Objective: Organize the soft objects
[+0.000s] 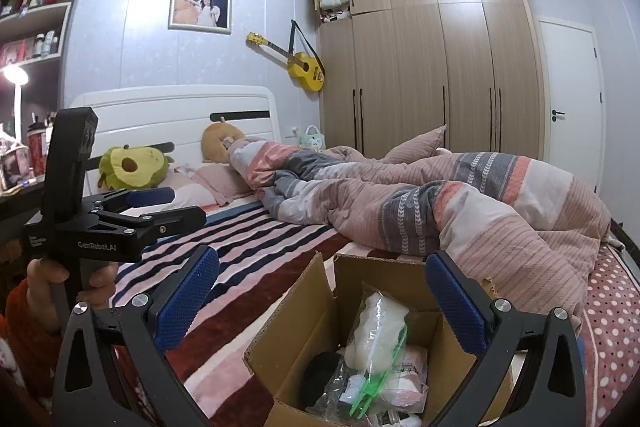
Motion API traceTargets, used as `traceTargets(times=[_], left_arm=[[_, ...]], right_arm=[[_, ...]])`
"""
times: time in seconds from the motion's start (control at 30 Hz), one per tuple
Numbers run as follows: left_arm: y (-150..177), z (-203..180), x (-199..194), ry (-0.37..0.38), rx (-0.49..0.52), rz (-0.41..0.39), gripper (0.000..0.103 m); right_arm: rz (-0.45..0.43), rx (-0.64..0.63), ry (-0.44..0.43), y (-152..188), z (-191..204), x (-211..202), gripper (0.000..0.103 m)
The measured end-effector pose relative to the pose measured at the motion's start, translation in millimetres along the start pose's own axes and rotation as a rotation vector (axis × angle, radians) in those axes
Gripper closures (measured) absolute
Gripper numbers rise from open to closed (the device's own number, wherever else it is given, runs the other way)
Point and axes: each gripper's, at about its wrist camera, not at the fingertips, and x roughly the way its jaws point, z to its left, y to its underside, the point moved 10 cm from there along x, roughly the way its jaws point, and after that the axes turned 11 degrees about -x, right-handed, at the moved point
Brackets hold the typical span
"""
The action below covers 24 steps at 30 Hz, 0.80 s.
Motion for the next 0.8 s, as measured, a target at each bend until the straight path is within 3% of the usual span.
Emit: traceTargets(times=[0.8], left_arm=[[0.2,0.5,-0.7,0.003,-0.003,0.003,0.001]], right_arm=[[-0.001,-0.001,-0.003,0.3,-5.4,0.0,0.000]])
